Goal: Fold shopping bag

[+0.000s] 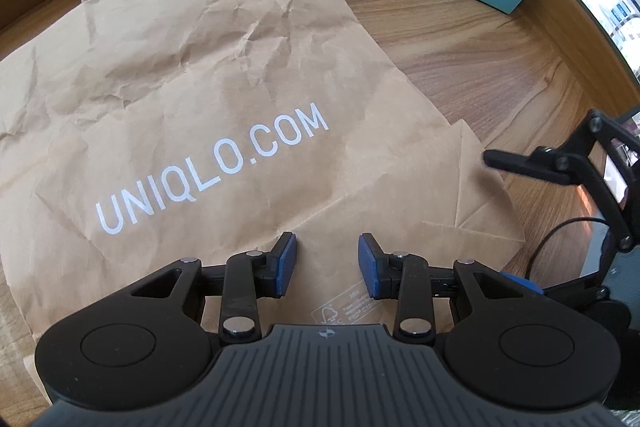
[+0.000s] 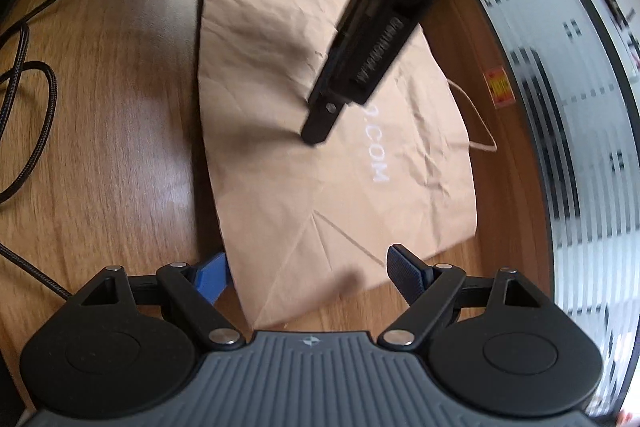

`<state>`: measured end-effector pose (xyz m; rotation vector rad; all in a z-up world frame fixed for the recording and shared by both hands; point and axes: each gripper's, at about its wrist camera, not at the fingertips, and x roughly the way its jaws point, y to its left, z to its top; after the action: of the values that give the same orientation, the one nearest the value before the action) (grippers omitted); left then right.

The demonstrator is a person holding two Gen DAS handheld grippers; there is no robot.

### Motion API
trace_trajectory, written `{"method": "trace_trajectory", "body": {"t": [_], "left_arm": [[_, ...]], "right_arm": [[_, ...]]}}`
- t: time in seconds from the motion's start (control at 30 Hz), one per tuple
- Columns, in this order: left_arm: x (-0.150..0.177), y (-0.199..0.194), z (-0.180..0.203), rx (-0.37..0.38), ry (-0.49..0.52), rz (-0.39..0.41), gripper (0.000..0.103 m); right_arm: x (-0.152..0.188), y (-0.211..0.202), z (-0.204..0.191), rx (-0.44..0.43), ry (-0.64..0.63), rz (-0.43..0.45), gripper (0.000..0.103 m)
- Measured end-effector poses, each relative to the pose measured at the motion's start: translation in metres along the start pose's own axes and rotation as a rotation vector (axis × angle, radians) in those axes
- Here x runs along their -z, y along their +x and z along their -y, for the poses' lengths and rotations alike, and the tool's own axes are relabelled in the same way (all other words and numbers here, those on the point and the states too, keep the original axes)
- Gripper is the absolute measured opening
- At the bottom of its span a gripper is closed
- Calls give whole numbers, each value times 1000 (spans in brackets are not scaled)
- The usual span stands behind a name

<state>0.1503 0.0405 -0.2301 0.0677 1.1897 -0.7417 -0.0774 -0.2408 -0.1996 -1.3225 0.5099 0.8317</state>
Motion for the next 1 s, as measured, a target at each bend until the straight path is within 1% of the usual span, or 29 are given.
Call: {"method": "trace_trajectory", "body": {"t": [0.13,0.23,0.27,0.33,0.37,0.4,0.47,0.5,0.57,0.6,0.67,0.77,0.87,0.93,1.0], "left_arm": [[0,1,1,11,-10,2,38],[0,2,0,23,-20,5,38],[0,2,-1,24,-21,6,38],[-1,2,-2,17,-26,12,38],[-1,1,-2,15,-33,13,38],[-1,-1,-4,24,-49,12,39],[-1,-6,-7,43,-75,15,43],[1,-12,-7,52,-75,29,44],[4,-24,-7,46,-49,59,53],[7,-32,-7,41,-30,76,60],[15,-49,-9,36,6,100,61],[26,-69,-16,35,29,109,61],[35,-84,-23,39,49,112,69],[41,-93,-25,34,70,112,72],[47,-100,-27,11,73,119,73]], "right_arm": [[-14,-1,-1,-21,-65,37,87],[-25,2,-2,-54,-93,64,84],[-28,1,0,-73,-86,67,81],[-31,1,6,-134,-46,60,71],[-32,2,9,-168,-21,54,58],[-32,2,10,-191,-2,48,51],[-33,1,9,-216,27,38,49],[-33,1,8,-228,42,33,49],[-34,0,7,-252,68,26,49],[-34,-1,6,-270,87,21,49],[-35,-4,2,-294,110,15,49],[-36,-9,-7,-323,128,14,49],[-36,-14,-15,-353,148,14,49],[-37,-16,-17,-368,159,14,49],[-40,-17,-14,-383,174,17,49]]}}
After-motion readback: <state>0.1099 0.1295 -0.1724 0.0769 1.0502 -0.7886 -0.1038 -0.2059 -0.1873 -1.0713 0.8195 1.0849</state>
